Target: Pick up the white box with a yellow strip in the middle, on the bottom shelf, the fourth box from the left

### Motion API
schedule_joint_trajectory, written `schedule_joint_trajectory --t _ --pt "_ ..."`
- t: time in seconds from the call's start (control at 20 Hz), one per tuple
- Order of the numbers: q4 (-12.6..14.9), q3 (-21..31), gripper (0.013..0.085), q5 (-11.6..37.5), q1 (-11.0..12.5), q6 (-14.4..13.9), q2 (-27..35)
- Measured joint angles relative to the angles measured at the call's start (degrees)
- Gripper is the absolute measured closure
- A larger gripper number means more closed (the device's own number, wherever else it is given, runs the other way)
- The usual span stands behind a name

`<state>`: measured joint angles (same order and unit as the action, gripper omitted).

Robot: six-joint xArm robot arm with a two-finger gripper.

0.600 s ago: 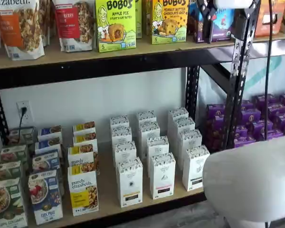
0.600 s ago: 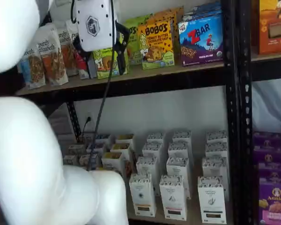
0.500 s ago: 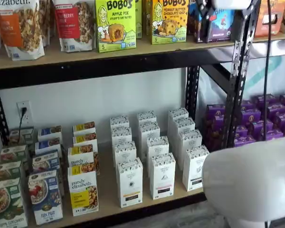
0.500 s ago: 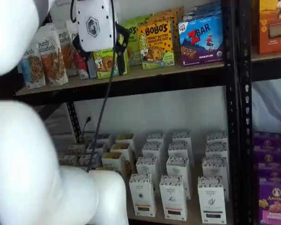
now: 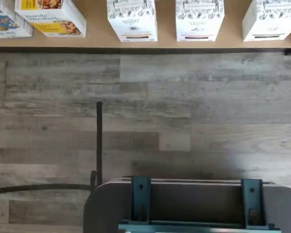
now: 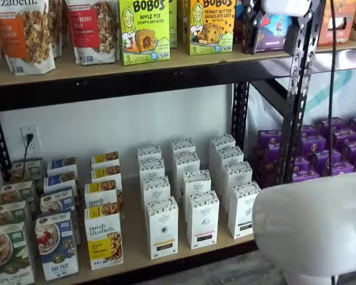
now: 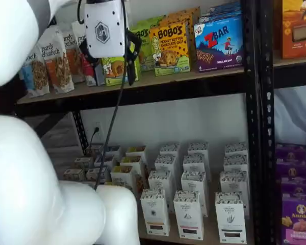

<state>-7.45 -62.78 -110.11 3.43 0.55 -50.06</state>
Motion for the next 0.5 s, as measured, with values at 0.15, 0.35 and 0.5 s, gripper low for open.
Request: schedule_joint_trajectory --t 0.15,0.35,0.5 --pt "0.2 1.6 0.013 1.8 -1.4 -1.1 -0.3" --pt "1.3 4.2 0.013 4.5 -3.9 -3.0 -0.6" --pt "2.4 6.4 0.013 6.2 -5.9 -4.6 -0.4"
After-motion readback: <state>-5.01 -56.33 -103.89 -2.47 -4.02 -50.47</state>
